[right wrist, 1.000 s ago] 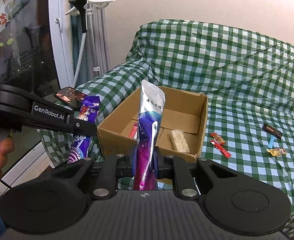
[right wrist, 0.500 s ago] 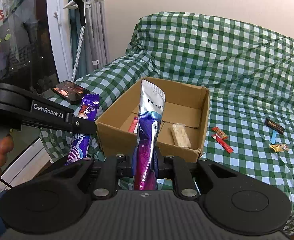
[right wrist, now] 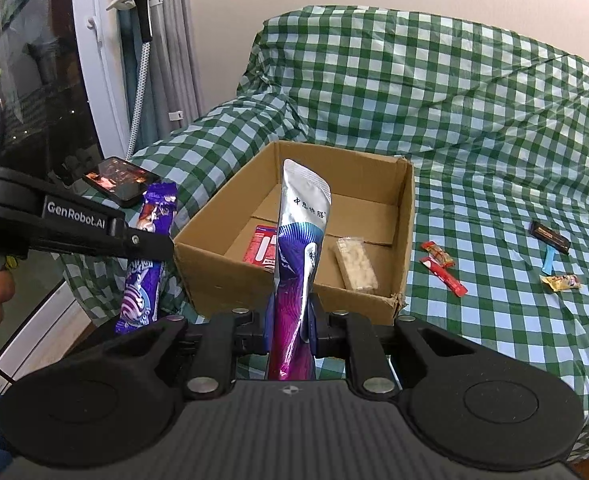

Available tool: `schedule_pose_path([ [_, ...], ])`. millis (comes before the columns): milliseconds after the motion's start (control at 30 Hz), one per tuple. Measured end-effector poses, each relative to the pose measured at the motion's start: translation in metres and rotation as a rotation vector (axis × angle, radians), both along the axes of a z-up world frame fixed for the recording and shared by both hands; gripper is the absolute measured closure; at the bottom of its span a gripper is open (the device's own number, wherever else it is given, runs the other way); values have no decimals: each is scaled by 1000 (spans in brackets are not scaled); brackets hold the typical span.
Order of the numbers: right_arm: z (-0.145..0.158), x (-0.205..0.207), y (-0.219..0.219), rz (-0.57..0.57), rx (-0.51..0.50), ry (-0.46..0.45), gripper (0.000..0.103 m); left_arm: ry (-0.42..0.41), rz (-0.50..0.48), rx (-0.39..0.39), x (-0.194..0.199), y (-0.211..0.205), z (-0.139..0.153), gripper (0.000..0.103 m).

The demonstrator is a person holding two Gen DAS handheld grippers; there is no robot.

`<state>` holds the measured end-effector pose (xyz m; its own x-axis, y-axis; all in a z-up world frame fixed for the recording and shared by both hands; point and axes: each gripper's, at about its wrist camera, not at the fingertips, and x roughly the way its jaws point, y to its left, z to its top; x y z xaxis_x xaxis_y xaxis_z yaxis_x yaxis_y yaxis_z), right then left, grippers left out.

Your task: Organize snacks

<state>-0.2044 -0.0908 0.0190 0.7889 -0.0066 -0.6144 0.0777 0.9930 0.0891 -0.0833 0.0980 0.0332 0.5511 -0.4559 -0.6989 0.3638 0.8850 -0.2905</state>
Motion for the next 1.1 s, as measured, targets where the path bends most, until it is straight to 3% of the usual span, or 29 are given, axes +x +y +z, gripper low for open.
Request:
schedule_pose_path([
  [600, -12, 61, -19, -27, -2, 33, 86, 4, 30, -32, 68, -23, -2, 87],
  [1100, -35, 139, -34, -33, -2, 66, 86, -10, 53, -4, 158, -61, -19, 87],
])
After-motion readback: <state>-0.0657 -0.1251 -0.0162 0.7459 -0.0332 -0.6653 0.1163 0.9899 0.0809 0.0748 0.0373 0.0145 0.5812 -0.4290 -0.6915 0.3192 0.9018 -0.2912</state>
